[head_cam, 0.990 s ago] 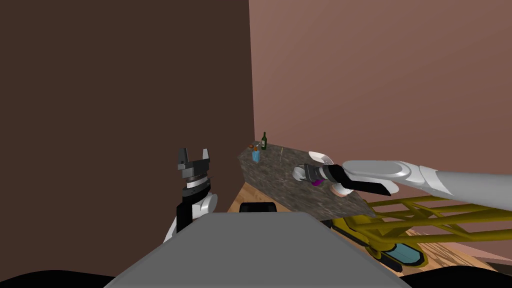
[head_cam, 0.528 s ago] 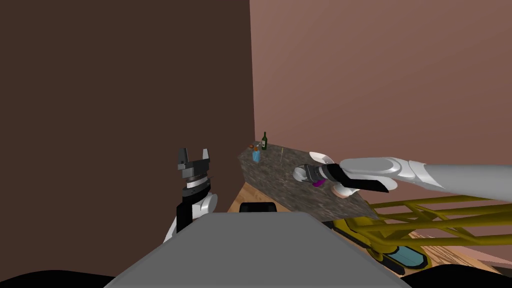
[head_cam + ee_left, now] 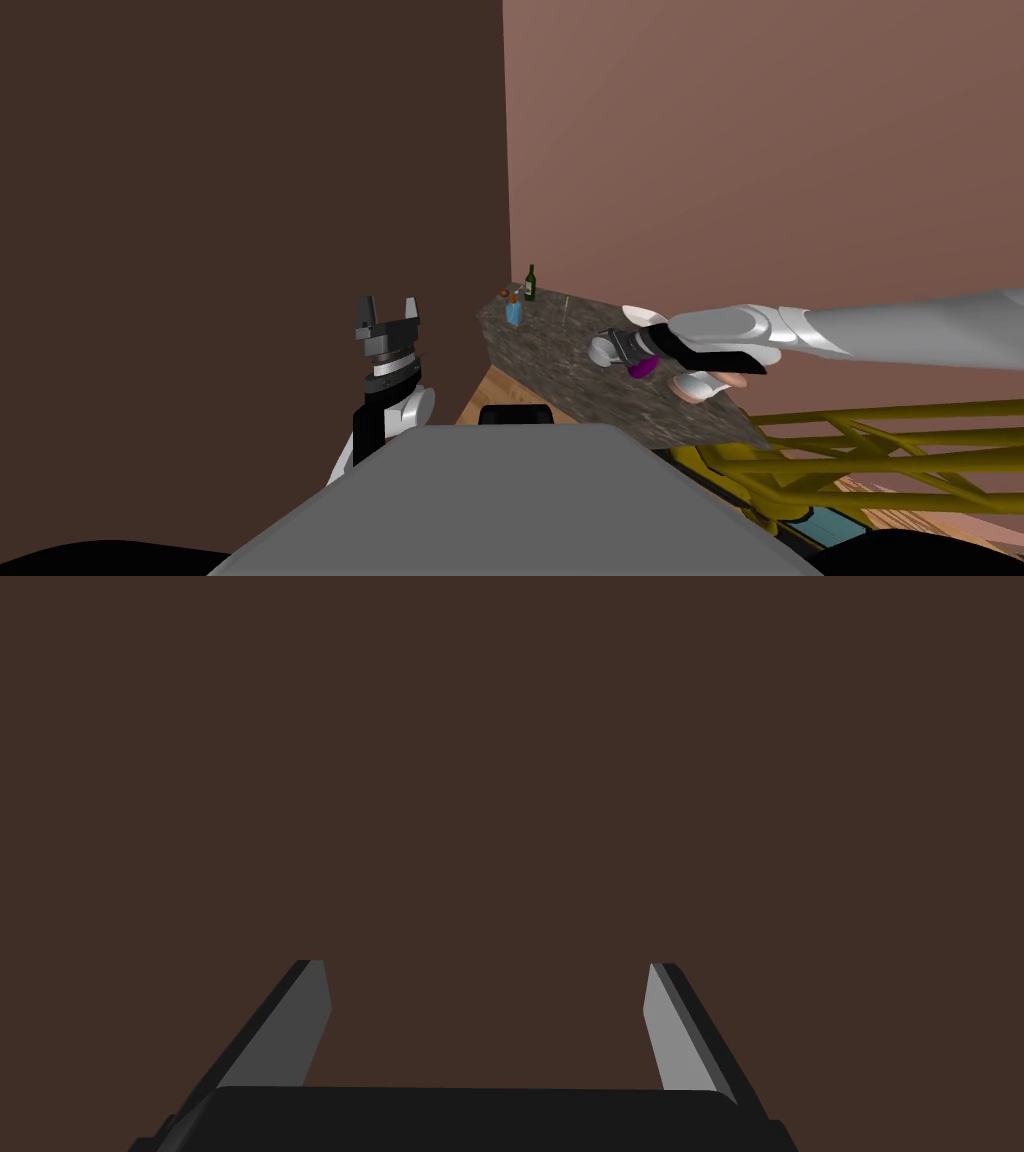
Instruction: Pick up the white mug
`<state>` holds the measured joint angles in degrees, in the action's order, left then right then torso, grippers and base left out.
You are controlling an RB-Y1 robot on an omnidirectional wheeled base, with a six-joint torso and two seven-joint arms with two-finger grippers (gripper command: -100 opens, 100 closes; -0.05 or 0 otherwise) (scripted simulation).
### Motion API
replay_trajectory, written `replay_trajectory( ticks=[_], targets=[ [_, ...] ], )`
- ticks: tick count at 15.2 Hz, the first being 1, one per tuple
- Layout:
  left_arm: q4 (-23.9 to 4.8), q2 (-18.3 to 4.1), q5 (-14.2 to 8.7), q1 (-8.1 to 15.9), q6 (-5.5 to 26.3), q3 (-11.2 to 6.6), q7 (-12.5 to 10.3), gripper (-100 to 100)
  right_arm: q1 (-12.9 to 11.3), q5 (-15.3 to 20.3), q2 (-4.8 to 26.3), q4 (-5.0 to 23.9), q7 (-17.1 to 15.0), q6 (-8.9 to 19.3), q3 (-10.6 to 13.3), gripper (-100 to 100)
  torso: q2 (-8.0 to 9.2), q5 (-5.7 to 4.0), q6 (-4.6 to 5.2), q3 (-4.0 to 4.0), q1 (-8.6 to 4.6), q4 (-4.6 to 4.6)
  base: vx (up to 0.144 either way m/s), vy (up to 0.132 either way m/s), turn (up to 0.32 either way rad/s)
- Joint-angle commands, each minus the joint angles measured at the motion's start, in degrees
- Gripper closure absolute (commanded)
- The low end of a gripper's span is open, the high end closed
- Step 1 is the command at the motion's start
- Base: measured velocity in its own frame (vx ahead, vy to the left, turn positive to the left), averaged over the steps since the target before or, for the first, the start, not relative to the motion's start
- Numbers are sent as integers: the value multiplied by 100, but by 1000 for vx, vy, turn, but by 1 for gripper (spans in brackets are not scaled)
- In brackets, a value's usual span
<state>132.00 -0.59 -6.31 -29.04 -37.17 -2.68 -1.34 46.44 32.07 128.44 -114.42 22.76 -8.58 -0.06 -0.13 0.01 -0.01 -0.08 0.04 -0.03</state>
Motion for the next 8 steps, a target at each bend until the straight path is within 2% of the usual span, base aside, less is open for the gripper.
replay_trajectory(
  ticks=[1, 2, 3, 6, 7, 8],
  targets=[
    [0, 0, 0, 0, 0, 0, 0, 0, 71, 36, 286, 22, 22, 45, -29, -100, 0, 0, 0, 0, 0, 0, 18, -4, 16],
    [0, 0, 0, 0, 0, 0, 0, 0, 71, 36, 385, 22, 22, 45, -29, -100, 0, 0, 0, 0, -1, 0, 12, -4, -2],
    [0, 0, 0, 0, 0, 0, 0, 0, 212, 162, 529, 71, 93, 142, -24, -100, 2, 0, 1, 1, -1, 0, 21, -2, 35],
    [0, 0, 0, 0, 0, 0, 0, 0, 212, 162, 869, 71, 93, 142, -24, -100, -1, 0, 0, -1, 0, 0, 19, -1, 18],
    [0, 0, 0, 0, 0, 0, 0, 0, 355, 283, 1024, 115, 161, 234, -17, -100, 2, 0, 1, 1, 0, 0, 17, -1, 31],
    [0, 0, 0, 0, 0, 0, 0, 0, 355, 283, 1138, 115, 161, 234, -17, -100, 2, -1, 0, 1, 0, 0, 24, -3, 36]
  ],
)
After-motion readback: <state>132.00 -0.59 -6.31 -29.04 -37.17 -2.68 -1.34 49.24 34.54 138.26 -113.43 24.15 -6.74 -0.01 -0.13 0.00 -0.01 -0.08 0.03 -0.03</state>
